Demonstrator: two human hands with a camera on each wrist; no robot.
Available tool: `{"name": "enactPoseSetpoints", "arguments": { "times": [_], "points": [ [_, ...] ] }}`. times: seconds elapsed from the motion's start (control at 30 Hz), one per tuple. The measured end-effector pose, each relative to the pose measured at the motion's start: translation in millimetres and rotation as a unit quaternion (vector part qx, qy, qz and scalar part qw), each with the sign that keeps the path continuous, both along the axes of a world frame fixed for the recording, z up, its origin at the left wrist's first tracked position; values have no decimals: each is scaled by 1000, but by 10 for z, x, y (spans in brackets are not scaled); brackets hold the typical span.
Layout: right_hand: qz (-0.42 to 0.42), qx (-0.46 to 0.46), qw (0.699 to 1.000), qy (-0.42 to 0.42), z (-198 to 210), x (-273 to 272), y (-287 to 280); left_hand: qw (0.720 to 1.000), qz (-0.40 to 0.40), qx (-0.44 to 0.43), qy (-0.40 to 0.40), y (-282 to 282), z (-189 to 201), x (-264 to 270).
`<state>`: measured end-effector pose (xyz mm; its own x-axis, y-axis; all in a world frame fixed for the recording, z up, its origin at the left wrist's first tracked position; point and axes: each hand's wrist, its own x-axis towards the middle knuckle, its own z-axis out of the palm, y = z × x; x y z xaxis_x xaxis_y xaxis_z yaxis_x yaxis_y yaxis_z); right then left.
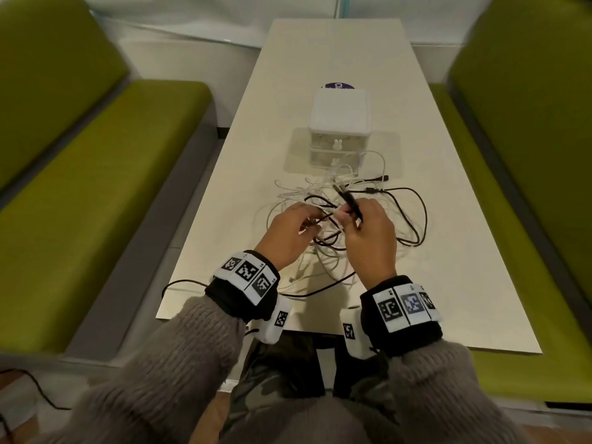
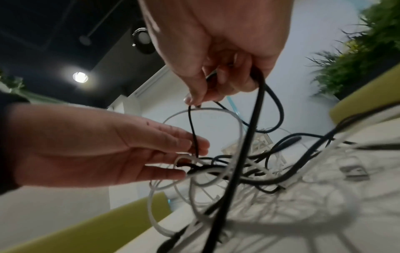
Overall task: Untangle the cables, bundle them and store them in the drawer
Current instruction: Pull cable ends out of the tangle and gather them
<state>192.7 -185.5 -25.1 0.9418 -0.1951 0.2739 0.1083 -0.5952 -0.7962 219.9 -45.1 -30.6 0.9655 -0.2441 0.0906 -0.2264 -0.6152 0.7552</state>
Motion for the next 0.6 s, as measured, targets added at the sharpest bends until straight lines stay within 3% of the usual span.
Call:
{"name": "enactPoseSetpoints", "arguments": {
  "times": [0.3,0.5,0.6],
  "points": [
    [-62,167,983,-44,156,-2,-192,998,39,48,-33,50,-95,103],
    [-155,208,963,-72,98,-27,-375,994,49,-7,-93,152,-14,198],
    [-198,222,952,-71,85,-21,-460,993,75,-49,-81,191,22,245]
  ]
}}
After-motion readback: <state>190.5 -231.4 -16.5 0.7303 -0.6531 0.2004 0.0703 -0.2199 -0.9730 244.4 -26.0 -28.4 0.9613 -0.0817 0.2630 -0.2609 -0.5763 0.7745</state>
